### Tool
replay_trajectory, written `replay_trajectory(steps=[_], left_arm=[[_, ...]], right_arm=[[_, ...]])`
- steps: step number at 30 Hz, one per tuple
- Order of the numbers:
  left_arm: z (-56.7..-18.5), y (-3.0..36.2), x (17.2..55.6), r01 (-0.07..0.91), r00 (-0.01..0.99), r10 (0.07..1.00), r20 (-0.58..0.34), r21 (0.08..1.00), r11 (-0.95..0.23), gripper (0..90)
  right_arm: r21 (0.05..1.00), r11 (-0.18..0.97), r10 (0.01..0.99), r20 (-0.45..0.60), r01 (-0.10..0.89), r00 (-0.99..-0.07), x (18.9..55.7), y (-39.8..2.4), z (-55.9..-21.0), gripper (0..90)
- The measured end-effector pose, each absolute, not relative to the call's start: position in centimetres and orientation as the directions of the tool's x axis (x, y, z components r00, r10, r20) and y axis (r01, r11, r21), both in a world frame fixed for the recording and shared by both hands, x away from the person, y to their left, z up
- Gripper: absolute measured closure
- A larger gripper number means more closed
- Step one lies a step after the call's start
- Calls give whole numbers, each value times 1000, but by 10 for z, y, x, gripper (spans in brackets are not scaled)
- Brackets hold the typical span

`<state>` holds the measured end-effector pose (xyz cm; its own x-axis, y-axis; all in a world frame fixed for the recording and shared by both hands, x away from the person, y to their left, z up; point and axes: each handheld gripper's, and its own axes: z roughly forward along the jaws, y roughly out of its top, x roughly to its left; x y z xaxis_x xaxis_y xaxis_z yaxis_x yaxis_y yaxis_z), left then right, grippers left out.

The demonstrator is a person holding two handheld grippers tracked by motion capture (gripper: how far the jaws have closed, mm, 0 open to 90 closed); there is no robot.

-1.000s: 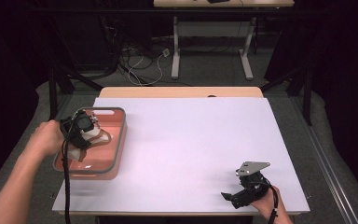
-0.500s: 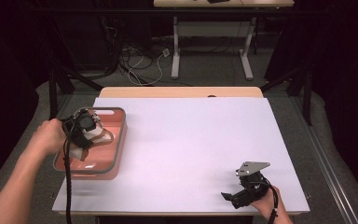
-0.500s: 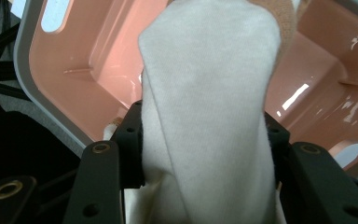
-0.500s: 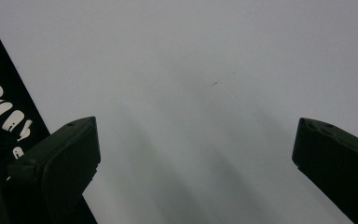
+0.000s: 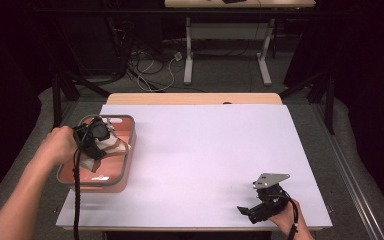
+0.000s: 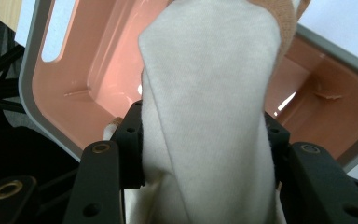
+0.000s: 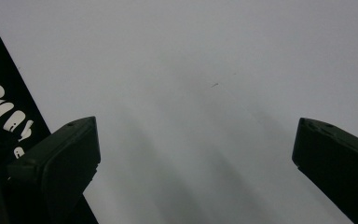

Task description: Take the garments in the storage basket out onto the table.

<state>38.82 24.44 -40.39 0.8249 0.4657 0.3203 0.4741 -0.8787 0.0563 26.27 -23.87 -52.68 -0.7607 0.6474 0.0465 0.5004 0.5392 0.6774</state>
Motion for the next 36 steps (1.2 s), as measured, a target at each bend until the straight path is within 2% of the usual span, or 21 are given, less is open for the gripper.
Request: replay_trajectory(steps=[36], left_arm=[[-396,200,392,387,865,389,317,72,-919,495]], right_arm=[[678,538,646,49,500,-762,263,-239,-527,4]])
